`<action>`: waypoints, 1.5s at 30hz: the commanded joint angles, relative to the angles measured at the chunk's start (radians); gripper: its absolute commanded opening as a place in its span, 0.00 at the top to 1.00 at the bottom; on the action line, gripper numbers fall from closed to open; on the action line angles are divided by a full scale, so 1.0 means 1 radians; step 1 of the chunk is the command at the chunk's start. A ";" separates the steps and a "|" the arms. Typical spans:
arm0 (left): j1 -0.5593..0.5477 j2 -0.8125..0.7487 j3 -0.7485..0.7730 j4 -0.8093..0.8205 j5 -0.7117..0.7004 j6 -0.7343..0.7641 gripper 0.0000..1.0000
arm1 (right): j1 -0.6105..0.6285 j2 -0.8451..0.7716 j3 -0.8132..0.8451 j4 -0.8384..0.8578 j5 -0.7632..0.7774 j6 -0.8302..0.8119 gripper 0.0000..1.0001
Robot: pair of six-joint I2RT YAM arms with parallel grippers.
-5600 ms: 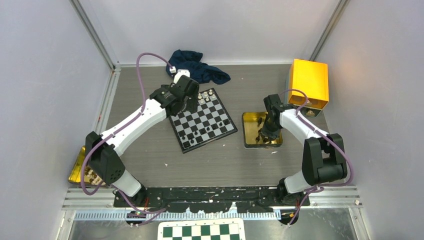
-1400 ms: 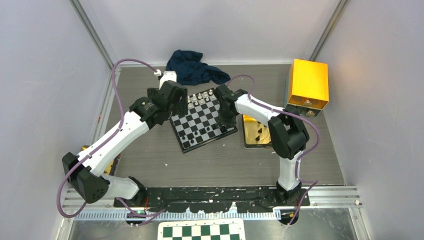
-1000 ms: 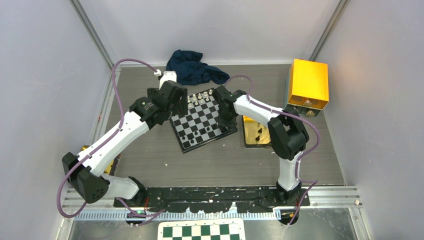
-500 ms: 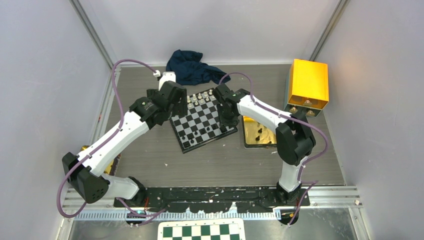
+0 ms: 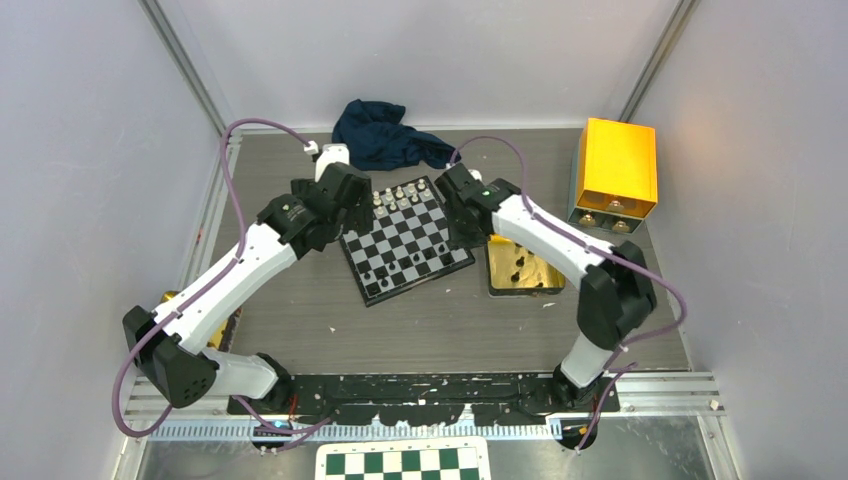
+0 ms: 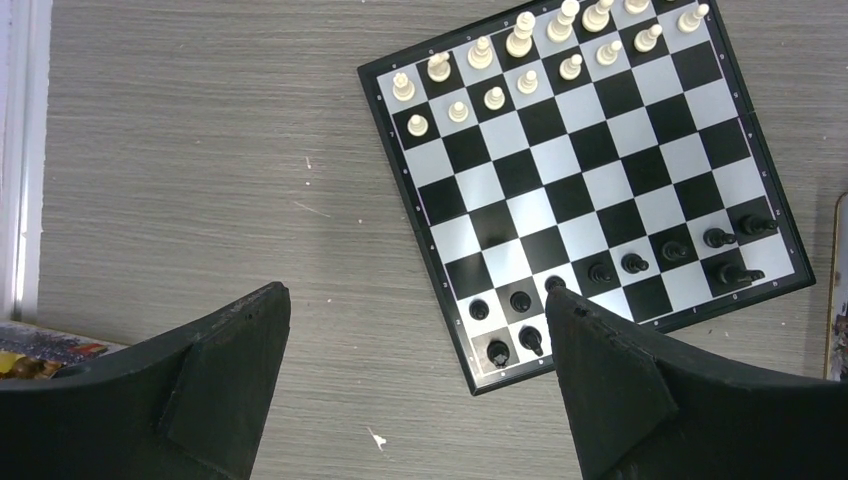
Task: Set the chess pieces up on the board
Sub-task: Pick up the chess piece from the storage box.
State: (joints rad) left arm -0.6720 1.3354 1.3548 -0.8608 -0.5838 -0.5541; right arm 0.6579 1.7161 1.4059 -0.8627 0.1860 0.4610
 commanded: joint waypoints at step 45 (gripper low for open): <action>0.005 0.213 0.132 -0.029 -0.004 -0.002 0.00 | -0.388 -0.226 -0.421 0.165 -0.083 0.080 0.55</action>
State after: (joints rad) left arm -0.6720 1.5452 1.4437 -0.8932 -0.5674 -0.5640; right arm 0.2710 1.4914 0.9947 -0.7300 0.1207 0.5304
